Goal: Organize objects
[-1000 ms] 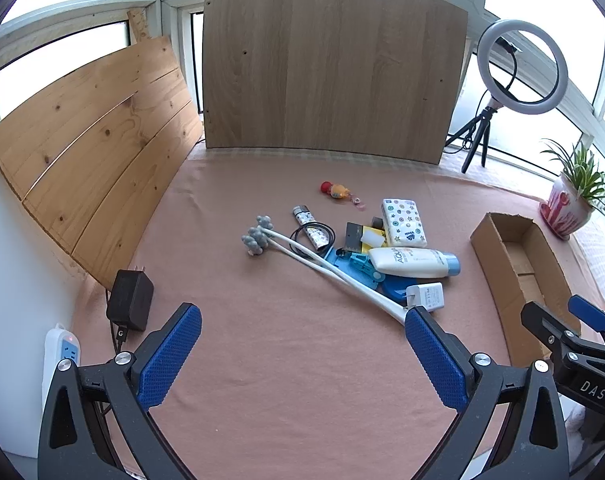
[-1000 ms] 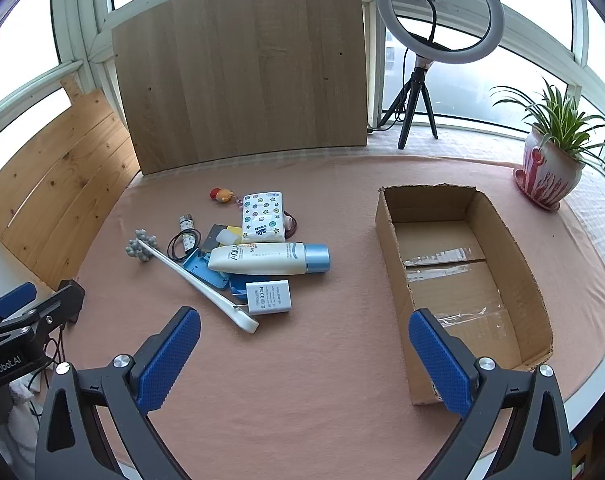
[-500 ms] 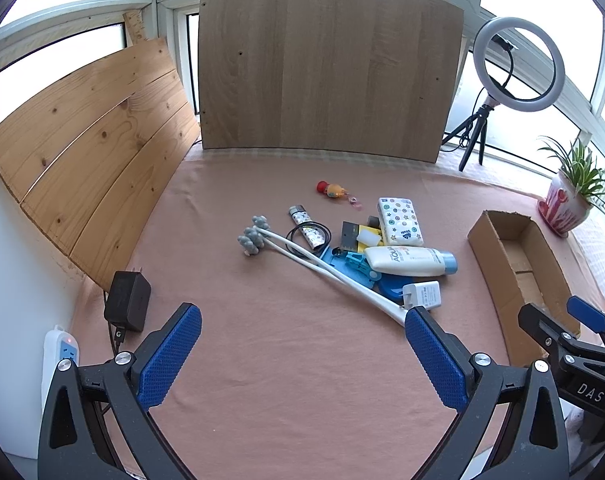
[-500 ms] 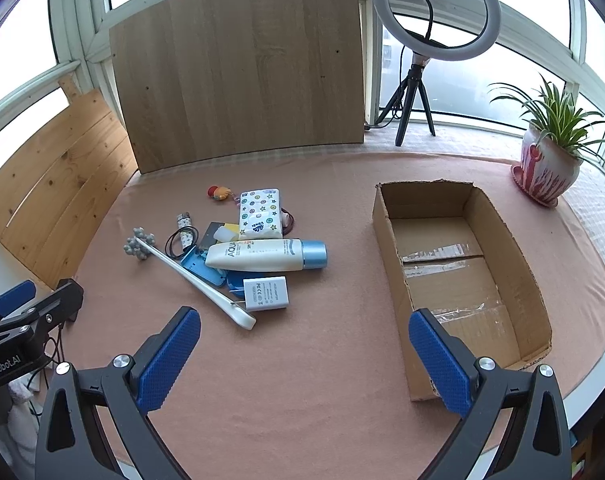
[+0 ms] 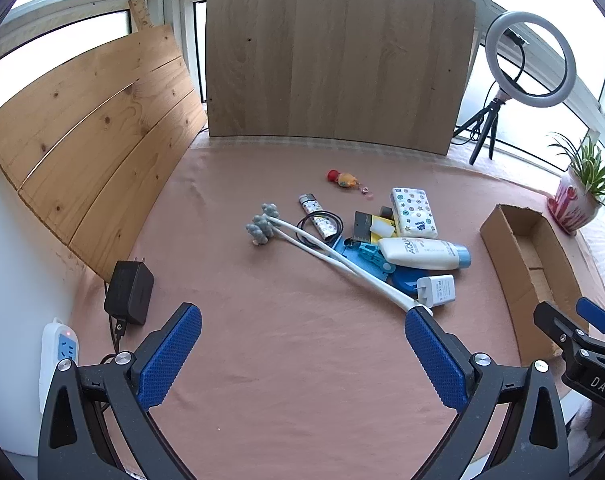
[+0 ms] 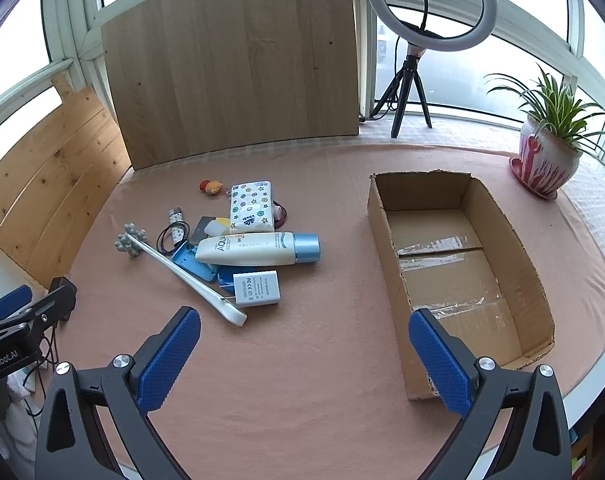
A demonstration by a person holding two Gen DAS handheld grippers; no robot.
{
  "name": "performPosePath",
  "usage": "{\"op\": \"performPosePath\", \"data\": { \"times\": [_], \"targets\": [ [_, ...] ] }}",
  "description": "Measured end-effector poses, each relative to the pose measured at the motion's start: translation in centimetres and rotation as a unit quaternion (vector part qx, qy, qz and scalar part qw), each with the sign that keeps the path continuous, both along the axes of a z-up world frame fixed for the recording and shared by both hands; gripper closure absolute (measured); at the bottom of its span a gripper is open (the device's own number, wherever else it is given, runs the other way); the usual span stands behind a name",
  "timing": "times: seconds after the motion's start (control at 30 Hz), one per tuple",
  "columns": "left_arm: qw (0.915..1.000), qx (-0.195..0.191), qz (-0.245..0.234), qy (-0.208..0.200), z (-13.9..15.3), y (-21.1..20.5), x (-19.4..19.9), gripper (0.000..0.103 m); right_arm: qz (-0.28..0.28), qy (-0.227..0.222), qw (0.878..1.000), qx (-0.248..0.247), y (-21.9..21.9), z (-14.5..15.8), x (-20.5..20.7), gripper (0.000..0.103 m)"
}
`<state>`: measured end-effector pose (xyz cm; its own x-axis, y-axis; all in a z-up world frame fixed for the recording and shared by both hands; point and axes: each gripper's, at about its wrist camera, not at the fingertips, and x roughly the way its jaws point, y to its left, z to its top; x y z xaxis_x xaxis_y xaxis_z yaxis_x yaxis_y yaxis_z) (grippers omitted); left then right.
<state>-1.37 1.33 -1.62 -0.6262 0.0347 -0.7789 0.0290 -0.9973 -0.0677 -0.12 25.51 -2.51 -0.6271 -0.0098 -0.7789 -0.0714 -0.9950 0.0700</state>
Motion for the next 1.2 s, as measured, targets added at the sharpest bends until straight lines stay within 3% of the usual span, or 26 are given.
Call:
{"op": "performPosePath", "data": {
  "times": [0.37, 0.6, 0.73, 1.2],
  "targets": [
    [0.9995, -0.001, 0.013, -0.030, -2.8, -1.1, -1.3, 0.000, 0.029, -0.026, 0.999, -0.026, 0.2, -1.4, -2.8, 0.000],
    [0.9988, -0.003, 0.028, -0.039, -3.7, -1.9, -1.4, 0.000, 0.056, -0.048, 0.996, -0.054, 0.1, -2.5, -7.4, 0.000],
    [0.9983, -0.001, 0.042, -0.042, -4.0, -2.6, -1.0, 0.000, 0.069, -0.080, 0.992, -0.075, 0.1, -4.1, -10.8, 0.005],
    [0.9916, 0.011, 0.117, -0.052, -4.7, -7.6, 2.0, 0.000, 0.106, -0.156, 0.981, -0.051, -1.8, -8.3, -19.5, 0.012]
  ]
}}
